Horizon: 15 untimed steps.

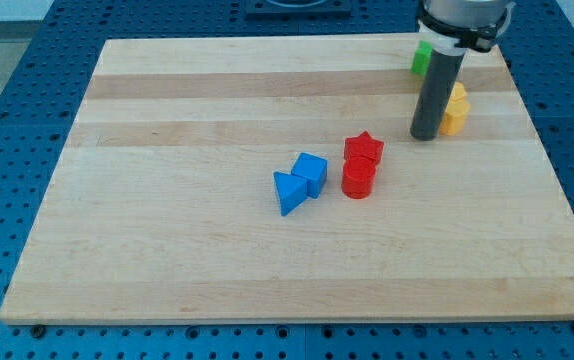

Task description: Move the red blocks below the yellow blocks

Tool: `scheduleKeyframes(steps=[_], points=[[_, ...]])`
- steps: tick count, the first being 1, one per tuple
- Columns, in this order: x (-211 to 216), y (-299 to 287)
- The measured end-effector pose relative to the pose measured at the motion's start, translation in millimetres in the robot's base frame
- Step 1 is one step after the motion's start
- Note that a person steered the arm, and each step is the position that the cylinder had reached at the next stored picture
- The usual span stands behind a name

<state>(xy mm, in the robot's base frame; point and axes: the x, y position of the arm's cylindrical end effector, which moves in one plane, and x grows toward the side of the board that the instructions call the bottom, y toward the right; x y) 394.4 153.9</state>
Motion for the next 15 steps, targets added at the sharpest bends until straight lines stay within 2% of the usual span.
scheduleKeyframes(steps=[1,2,3,4,5,7,8,9,11,12,13,15], points=[[-3,-1],[-4,-37],[-20,-113],[-11,-161],[23,-156],[33,-44],[33,-26],[49,-60],[116,-28],[137,-54],[140,-115],[102,-133]])
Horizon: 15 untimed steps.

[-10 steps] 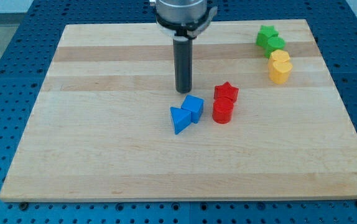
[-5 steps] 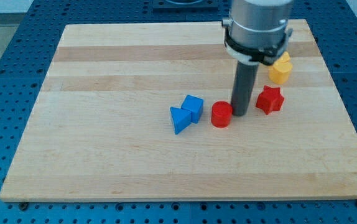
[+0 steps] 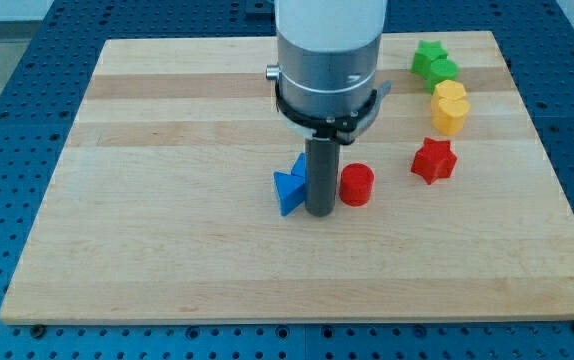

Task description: Move the red blocks below the yellow blocks

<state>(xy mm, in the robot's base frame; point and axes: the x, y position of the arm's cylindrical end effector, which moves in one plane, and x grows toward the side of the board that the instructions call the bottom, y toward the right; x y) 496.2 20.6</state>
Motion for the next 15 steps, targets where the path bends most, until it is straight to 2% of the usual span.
scheduleKeyframes(steps=[1,2,3,4,5,7,9,11,12,14,15], points=[[-3,44],[-3,59],[-3,-5],[-17,-31],[-35,-19],[-21,72],[-9,85],[-23,130],[-34,135],[-25,109],[-42,109]])
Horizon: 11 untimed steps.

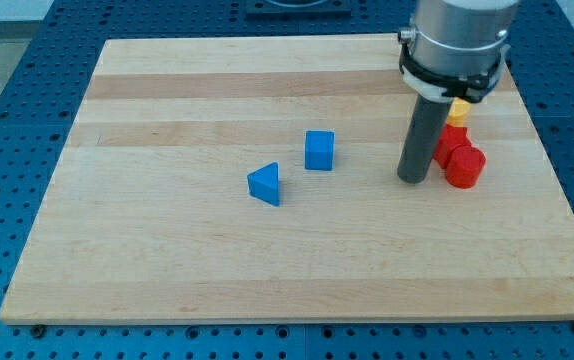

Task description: Move the red blocks below the yellow blocks

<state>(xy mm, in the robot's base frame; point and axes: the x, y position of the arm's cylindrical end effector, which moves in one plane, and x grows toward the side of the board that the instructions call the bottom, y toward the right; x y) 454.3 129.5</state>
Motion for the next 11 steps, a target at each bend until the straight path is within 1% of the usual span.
scheduleKeyframes(steps=[2,4,5,6,7,8,9,10,11], points=[[-26,7],[-28,12],[4,-1],[42,9],[48,49],[38,67],[22,67],[21,68],[39,64]])
